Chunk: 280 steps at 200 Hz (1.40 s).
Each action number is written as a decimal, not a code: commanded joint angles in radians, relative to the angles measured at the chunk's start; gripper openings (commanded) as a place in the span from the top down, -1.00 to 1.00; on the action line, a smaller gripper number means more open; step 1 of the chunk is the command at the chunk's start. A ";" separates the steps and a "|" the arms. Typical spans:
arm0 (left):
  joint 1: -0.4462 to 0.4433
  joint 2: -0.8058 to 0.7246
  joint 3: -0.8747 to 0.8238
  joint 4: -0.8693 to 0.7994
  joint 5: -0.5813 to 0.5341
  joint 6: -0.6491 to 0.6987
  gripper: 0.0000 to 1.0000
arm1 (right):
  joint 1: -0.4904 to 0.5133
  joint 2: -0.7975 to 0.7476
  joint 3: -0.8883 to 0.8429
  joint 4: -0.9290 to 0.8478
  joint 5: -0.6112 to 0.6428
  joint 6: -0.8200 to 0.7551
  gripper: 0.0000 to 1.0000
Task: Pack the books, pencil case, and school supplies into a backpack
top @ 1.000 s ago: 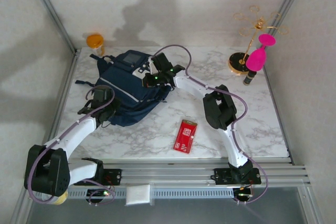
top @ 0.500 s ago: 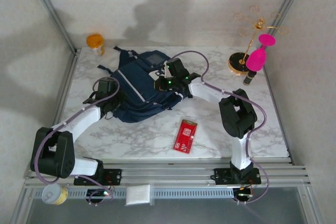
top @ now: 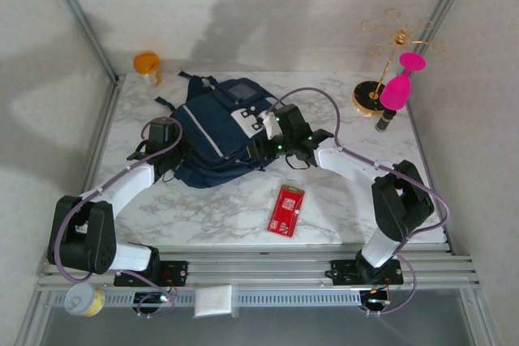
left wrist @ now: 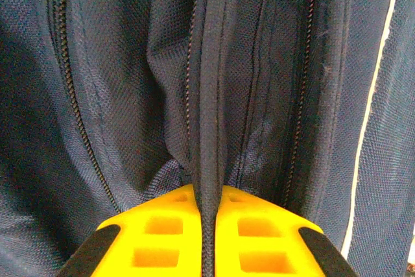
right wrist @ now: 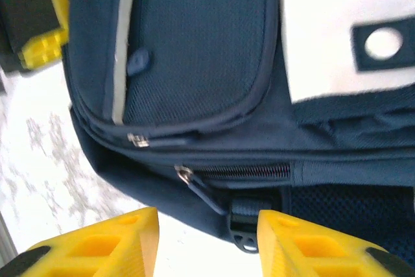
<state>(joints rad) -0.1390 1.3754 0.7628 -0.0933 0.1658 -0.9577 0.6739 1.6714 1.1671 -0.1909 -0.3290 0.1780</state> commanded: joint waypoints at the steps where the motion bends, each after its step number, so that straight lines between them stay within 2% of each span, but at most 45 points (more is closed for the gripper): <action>1: 0.013 0.008 0.022 0.050 0.030 -0.017 1.00 | 0.016 0.042 -0.019 0.024 -0.049 -0.132 0.16; 27: 0.016 0.011 0.033 0.037 0.034 -0.021 1.00 | 0.067 0.097 0.012 0.021 -0.007 -0.178 0.15; 40: 0.016 0.008 0.032 0.040 0.040 -0.024 1.00 | 0.081 0.121 0.020 0.032 0.026 -0.196 0.07; 122: 0.018 0.000 0.031 0.040 0.036 -0.040 1.00 | 0.111 0.210 0.096 0.054 0.207 -0.245 -0.02; 161: 0.017 0.007 0.040 0.041 0.044 -0.050 1.00 | 0.146 0.257 0.090 0.077 0.176 -0.305 -0.01; 189: 0.017 0.001 0.036 0.038 0.038 -0.052 1.00 | 0.159 0.282 0.123 0.075 0.265 -0.309 0.13; 213: 0.019 -0.005 0.037 0.021 0.020 -0.051 1.00 | 0.159 0.247 0.106 0.094 0.354 -0.278 0.46; 243: 0.018 -0.028 0.041 -0.026 -0.059 -0.067 1.00 | 0.154 0.201 0.078 0.056 0.435 -0.209 0.80; 259: 0.026 -0.034 0.052 -0.062 -0.095 -0.073 1.00 | 0.136 0.169 0.051 0.037 0.443 -0.160 0.81; 280: 0.043 -0.045 0.055 -0.096 -0.138 -0.074 1.00 | 0.087 0.138 0.027 0.002 0.394 -0.086 0.83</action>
<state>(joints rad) -0.1291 1.3666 0.7822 -0.1322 0.1581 -1.0111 0.8284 1.8793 1.2266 -0.1444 0.0177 -0.0174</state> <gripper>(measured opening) 0.080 0.095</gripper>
